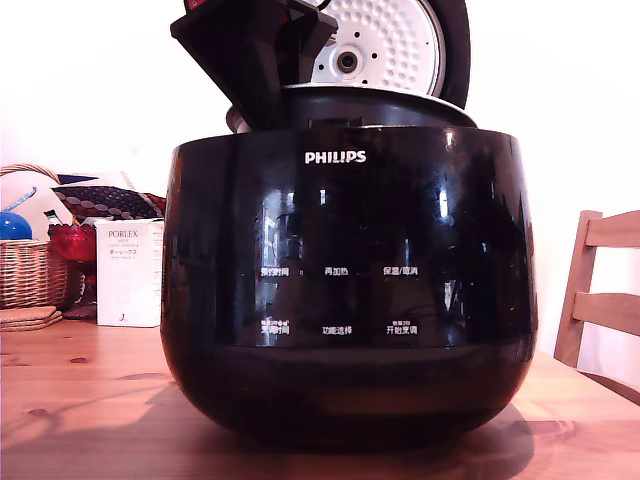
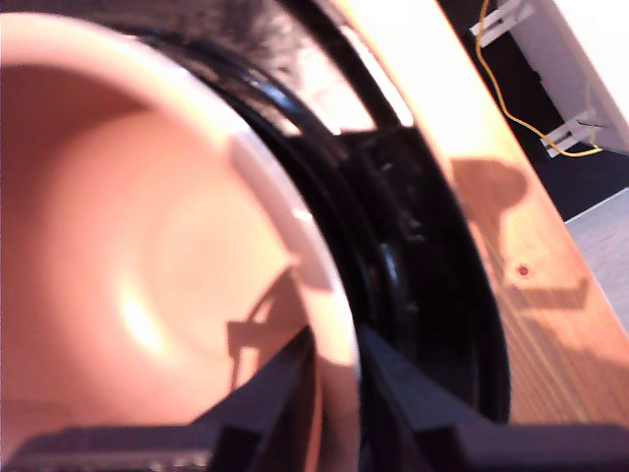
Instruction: Place the pot you are holding inside the rice cooker
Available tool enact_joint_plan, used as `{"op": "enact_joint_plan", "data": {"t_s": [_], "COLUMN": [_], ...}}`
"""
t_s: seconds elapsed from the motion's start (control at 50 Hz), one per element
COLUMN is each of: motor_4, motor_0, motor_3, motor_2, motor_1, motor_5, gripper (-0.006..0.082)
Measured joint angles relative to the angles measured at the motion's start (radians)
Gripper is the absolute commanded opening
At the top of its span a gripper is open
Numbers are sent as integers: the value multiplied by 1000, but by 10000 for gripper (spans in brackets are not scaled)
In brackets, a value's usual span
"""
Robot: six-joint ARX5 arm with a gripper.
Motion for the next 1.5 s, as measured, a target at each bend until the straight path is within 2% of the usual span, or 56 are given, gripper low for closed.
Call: {"op": "enact_joint_plan", "data": {"t_s": [0.08,0.34,0.44,1.32,1.5], "motor_4": [0,-3,-4,-23,-17], "motor_0": [0,0,0,-13,-16], "motor_3": [3,4,3,-4,-60], "motor_2": [0,1,3,8,-2], "motor_1": [0,0,0,-10,-44], "motor_5": [-3,-26,-57,-135,-144], "gripper": [170,174,210,202,202]}}
